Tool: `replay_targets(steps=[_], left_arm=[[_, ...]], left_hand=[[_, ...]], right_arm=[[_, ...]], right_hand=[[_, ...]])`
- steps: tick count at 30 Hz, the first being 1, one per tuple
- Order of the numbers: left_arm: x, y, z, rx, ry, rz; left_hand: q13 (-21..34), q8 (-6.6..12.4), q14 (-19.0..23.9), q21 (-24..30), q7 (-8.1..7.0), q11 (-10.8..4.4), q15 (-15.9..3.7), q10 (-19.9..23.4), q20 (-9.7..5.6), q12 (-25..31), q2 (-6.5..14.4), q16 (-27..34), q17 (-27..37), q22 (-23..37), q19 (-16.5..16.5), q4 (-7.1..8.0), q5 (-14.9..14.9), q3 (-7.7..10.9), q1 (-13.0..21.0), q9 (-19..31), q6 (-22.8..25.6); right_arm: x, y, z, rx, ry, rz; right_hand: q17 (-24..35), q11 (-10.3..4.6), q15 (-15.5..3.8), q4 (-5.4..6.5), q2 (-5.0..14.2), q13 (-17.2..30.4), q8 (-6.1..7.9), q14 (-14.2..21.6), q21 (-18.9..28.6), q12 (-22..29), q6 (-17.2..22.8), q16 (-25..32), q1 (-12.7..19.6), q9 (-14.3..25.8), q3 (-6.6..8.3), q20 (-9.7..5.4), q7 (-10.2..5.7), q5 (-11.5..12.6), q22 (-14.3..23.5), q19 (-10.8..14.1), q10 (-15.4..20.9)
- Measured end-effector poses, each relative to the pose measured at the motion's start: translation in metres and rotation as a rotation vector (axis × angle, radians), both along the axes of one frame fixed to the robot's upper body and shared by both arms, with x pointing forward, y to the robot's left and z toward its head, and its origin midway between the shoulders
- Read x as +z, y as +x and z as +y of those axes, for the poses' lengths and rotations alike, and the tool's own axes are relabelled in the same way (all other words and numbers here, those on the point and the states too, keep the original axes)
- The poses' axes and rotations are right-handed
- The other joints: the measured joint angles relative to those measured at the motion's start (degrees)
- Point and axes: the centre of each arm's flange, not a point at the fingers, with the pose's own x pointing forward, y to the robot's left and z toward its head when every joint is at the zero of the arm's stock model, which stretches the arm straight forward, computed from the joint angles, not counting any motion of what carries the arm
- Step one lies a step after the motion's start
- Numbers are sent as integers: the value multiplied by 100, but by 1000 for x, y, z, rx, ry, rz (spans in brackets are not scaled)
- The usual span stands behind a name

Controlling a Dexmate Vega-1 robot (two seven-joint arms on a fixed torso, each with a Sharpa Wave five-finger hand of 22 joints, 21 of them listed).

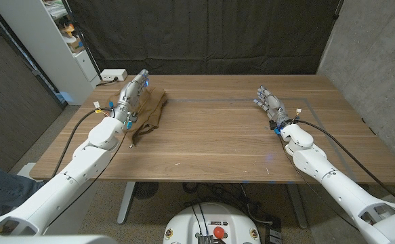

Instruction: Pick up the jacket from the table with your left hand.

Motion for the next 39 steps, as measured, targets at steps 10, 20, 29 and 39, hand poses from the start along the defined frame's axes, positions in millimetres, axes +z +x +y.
replay_targets(steps=[10,20,29,39], left_arm=[[3,-8,9,24,14,-5],[7,-14,18,57,31,-6],[13,-21,26,89,61,-12],[16,-29,37,125,80,-15]], left_hand=[[0,0,26,0,11,1,26,-1,0,0,0,0,0,0,0,0,-9,0,0,0,11],[0,0,25,0,11,24,26,21,0,0,30,0,0,0,0,-23,-8,24,30,0,11],[0,0,75,0,-10,24,15,21,0,0,31,0,0,0,0,-46,-8,0,30,0,31],[0,0,75,0,0,-8,15,51,-1,0,29,0,0,0,0,-55,-8,9,76,0,82]], right_arm=[[-3,1,0,1,3,7],[-5,2,2,2,6,11],[-5,2,1,-2,10,12],[0,3,1,-7,3,2]], right_hand=[[0,0,0,-18,0,0,0,0,-13,0,0,0,0,0,-18,0,0,0,0,0,0],[1,0,0,-17,30,0,0,0,-22,0,0,0,-30,30,-17,0,0,0,0,0,0],[1,2,0,-32,30,0,0,-1,-22,0,0,0,-30,29,-32,0,0,0,0,0,2],[1,20,0,-32,30,-1,0,-1,-22,0,0,0,-30,29,-32,0,0,0,0,0,20]])
